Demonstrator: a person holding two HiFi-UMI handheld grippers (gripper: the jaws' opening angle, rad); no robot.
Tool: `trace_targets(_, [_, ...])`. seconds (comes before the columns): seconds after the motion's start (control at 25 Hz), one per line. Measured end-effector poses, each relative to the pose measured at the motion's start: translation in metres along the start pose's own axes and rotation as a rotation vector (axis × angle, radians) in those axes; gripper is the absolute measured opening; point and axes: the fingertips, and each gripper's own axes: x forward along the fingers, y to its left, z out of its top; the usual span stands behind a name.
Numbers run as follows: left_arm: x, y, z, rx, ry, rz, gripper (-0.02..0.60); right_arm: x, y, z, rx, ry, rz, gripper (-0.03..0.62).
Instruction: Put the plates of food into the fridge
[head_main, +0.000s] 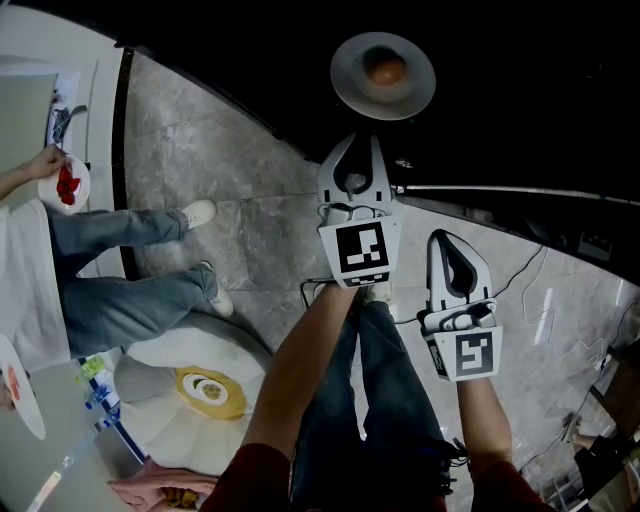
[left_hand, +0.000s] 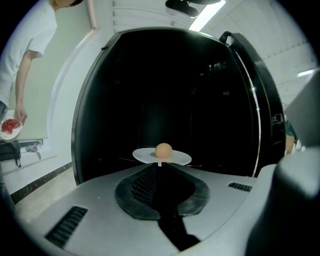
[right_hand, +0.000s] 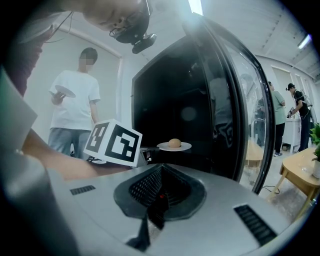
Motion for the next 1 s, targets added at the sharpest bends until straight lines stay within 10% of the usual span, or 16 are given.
trace_targets(1.0, [0.018,-0.003,0.001,0.016,0.027,0.015,0.006,0.000,-0.007,-0.004,-0.002,0.030,0.006,0.011])
